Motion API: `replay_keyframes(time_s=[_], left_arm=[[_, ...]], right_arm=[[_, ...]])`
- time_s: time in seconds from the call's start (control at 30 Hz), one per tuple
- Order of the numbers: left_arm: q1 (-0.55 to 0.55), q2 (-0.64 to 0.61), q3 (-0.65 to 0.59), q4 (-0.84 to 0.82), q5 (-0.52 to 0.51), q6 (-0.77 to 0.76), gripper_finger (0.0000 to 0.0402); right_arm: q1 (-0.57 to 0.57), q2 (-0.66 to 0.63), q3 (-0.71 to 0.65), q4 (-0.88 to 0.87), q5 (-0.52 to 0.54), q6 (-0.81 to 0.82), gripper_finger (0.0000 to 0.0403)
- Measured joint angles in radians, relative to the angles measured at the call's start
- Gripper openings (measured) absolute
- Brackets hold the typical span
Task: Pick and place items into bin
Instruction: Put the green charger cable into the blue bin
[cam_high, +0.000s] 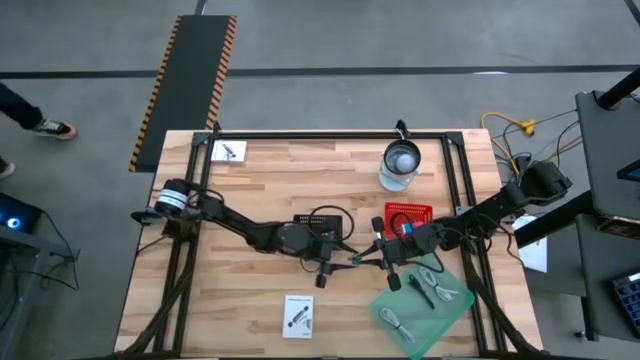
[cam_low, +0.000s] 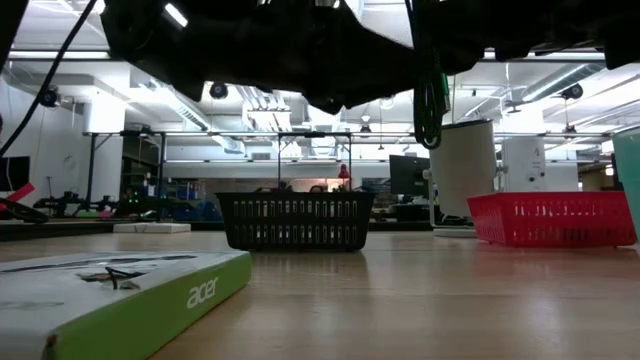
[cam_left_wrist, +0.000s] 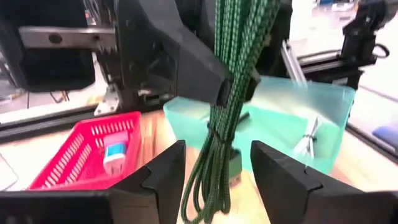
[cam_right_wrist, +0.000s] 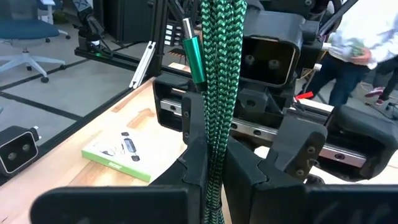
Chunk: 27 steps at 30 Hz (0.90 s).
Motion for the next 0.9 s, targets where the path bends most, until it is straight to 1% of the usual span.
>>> replay_keyframes(time_s=[0.27, 0.53, 0.6, 0.7, 0.8, 0.9], left_arm=[[-0.006, -0.076, -0.006, -0.171, 0.0, -0.018, 0.0169], [-0.01, -0.172, -0.01, -0.426, 0.002, -0.21, 0.0169], [-0.01, -0.186, -0.012, -0.466, 0.002, -0.25, 0.0169], [-0.012, -0.201, -0.027, -0.505, 0.002, -0.252, 0.0169], [-0.012, -0.214, -0.047, -0.507, 0.002, -0.231, 0.0169], [-0.012, -0.253, -0.085, -0.549, 0.003, -0.227, 0.0169]], right_arm=[[0.001, 0.0, 0.0, -0.01, -0.001, 0.002, 0.0026], [0.001, 0.0, 0.0, -0.018, -0.001, 0.003, 0.0026], [0.001, 0.0, 0.0, -0.019, -0.002, 0.003, 0.0026], [0.001, 0.0, 0.0, -0.026, -0.003, 0.003, 0.0026], [0.001, 0.0, 0.0, -0.032, -0.003, 0.006, 0.0026], [0.001, 0.0, 0.0, -0.038, -0.003, 0.045, 0.0026]])
